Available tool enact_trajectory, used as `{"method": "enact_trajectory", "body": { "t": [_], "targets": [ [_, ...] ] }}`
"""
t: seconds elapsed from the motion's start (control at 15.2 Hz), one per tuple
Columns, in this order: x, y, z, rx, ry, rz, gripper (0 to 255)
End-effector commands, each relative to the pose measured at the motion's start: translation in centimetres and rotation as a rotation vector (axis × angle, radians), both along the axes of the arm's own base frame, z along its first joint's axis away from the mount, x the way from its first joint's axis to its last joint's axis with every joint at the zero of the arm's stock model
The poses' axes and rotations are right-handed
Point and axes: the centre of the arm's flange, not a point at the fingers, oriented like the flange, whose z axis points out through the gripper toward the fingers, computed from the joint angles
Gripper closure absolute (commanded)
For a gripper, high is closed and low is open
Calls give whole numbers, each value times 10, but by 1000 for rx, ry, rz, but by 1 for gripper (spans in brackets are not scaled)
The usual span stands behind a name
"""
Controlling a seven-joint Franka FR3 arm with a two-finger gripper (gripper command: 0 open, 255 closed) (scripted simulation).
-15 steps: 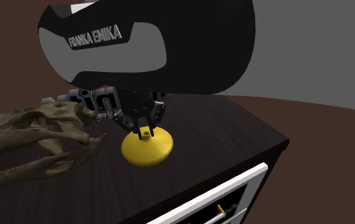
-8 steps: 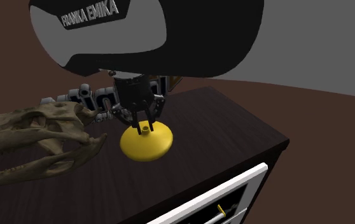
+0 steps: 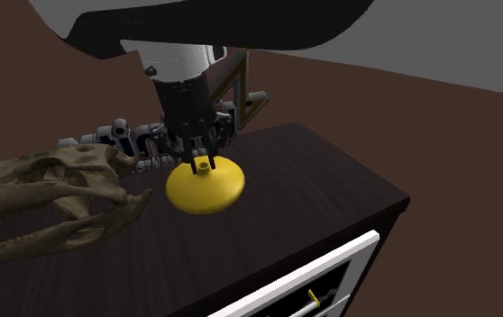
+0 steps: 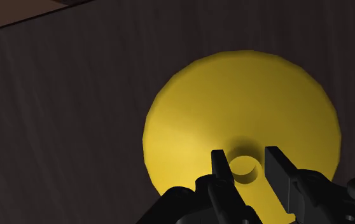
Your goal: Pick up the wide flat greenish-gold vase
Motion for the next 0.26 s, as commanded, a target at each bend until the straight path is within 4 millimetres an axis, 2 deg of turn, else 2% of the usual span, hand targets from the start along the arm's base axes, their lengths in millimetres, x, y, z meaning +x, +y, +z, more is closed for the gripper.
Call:
{"method": "enact_trajectory", "body": {
  "t": [0.0, 0.2],
  "targets": [
    [0, 0, 11, 0, 0, 0, 255],
    [0, 0, 17, 0, 0, 0, 255]
  ]
}}
